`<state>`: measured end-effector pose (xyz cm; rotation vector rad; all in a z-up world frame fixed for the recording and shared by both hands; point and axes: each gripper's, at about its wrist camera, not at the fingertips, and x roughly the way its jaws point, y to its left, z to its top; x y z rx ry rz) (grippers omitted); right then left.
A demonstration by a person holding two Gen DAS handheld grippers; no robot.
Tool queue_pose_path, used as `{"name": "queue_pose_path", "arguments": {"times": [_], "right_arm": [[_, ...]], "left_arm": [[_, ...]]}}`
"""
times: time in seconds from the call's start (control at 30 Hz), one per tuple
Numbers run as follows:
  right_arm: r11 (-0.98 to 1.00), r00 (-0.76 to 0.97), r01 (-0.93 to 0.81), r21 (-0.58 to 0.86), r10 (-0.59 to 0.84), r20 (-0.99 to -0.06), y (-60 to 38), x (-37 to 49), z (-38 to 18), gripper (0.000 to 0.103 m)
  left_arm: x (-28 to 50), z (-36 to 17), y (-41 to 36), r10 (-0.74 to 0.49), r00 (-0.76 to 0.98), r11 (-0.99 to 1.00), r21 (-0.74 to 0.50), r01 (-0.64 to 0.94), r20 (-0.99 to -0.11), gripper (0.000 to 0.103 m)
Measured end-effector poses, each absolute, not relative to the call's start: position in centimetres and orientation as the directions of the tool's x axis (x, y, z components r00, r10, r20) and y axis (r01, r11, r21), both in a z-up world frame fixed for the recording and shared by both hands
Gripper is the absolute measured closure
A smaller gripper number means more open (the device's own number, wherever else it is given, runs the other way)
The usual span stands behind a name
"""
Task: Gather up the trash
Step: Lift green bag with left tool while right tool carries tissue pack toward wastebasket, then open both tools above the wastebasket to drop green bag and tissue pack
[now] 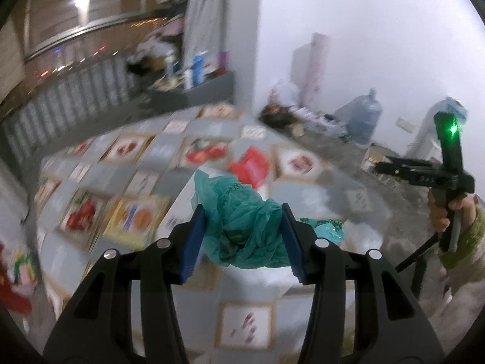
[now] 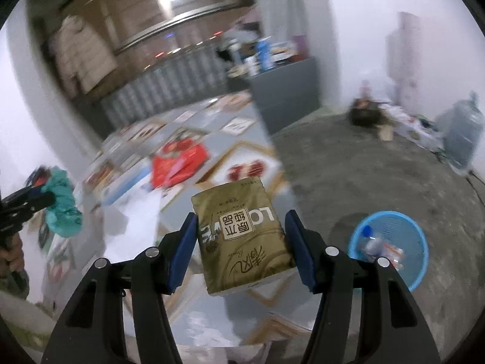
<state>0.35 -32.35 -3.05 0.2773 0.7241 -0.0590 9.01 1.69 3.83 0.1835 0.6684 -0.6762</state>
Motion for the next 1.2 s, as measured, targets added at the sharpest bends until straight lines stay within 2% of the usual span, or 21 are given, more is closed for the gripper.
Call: {"name": "queue_pose_path", "arguments": {"times": [0.2, 0.3, 0.43, 0.77, 1.07, 1.1, 1.13, 1.17, 1.2], "right_arm": [[0.879, 0.722, 0.419, 0.229, -0.169, -0.671, -39.0, -2.9, -3.0, 0.045], [0.807, 0.679, 0.528, 0.263, -0.215, -0.702, -42.4, -4.2, -4.1, 0.045], [0.729, 0.636, 0.616, 0.298, -0.237, -0.734, -46.1, -5.1, -6.0, 0.045], [0.537, 0.602, 0.718, 0.442, -0.160, -0.783, -54.7, -4.7, -12.3, 0.045], [0.465, 0.580, 0.746, 0.477, -0.100, -0.809, -59.8, -2.4, -17.5, 0.044], [0.450, 0.581, 0.749, 0.487, -0.093, -0.808, -60.6, -2.0, -18.5, 0.044], [0.438, 0.580, 0.753, 0.492, -0.087, -0.810, -61.4, -1.8, -19.2, 0.040], [0.412, 0.572, 0.766, 0.493, -0.088, -0.815, -62.2, -1.6, -20.4, 0.031], [0.393, 0.562, 0.779, 0.489, -0.093, -0.822, -62.7, -1.6, -21.0, 0.028]], "left_arm": [[11.6, 5.4, -6.7, -0.654, 0.436, 0.617, -0.103, 0.780, -0.618, 0.057], [12.5, 4.7, -12.1, -0.689, 0.335, 0.534, -0.137, 0.835, -0.643, 0.057], [12.8, 3.1, -19.8, -0.681, 0.222, 0.420, -0.124, 0.899, -0.698, 0.057], [15.0, -6.1, -37.6, -0.469, 0.043, 0.267, -0.095, 0.959, -0.882, 0.057], [17.1, -15.8, -46.8, -0.252, -0.110, 0.329, -0.192, 0.925, -0.961, 0.054], [17.2, -16.5, -47.3, -0.244, -0.111, 0.341, -0.192, 0.920, -0.964, 0.047], [17.4, -17.2, -47.8, -0.240, -0.116, 0.355, -0.198, 0.913, -0.964, 0.036], [17.6, -18.2, -48.5, -0.239, -0.121, 0.377, -0.207, 0.903, -0.963, 0.031], [17.7, -18.6, -48.8, -0.235, -0.116, 0.391, -0.203, 0.898, -0.965, 0.029]]}}
